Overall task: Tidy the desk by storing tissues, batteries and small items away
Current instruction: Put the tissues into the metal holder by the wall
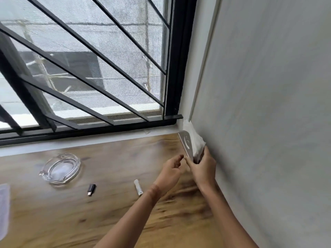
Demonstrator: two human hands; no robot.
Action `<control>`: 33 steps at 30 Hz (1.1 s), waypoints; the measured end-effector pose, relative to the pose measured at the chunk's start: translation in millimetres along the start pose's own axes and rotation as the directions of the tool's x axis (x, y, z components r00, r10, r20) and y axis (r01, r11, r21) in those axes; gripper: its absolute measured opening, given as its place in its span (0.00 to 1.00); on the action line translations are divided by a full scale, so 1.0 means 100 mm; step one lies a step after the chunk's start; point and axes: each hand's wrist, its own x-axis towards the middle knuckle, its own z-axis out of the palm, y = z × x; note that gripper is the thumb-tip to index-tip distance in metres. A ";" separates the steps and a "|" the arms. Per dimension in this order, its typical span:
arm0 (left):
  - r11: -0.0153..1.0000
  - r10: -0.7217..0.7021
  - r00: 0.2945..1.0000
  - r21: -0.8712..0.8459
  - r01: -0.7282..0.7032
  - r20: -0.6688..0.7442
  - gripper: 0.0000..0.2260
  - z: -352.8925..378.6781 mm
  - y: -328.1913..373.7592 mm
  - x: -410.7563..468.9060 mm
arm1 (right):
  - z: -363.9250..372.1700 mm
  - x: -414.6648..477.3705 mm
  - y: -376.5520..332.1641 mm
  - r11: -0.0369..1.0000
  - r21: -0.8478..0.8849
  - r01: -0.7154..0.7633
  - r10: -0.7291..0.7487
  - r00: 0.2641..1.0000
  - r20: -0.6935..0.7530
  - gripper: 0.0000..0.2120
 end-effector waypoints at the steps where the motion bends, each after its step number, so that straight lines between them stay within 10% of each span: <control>1: 1.000 -0.001 1.000 0.026 0.002 -0.021 0.23 -0.05 -0.01 -0.07 | -0.02 -0.06 -0.07 1.000 0.013 0.015 -0.015 1.000 -0.018 0.34; 10: 0.993 0.042 0.984 0.116 -0.022 -0.171 0.23 -0.63 0.01 -0.94 | -0.11 -0.81 -0.60 0.973 0.055 0.222 -0.213 0.966 -0.145 0.32; 24: 1.000 0.023 0.947 0.014 -0.020 -0.319 0.21 -1.57 -0.47 -2.91 | 0.29 -2.74 -1.21 0.929 0.158 0.336 -0.345 0.938 0.035 0.25; 33: 0.976 -0.092 0.935 -0.218 0.016 -0.344 0.17 -1.60 -0.85 -4.09 | 0.33 -4.09 -1.14 0.939 0.343 -0.005 -0.058 0.983 0.174 0.10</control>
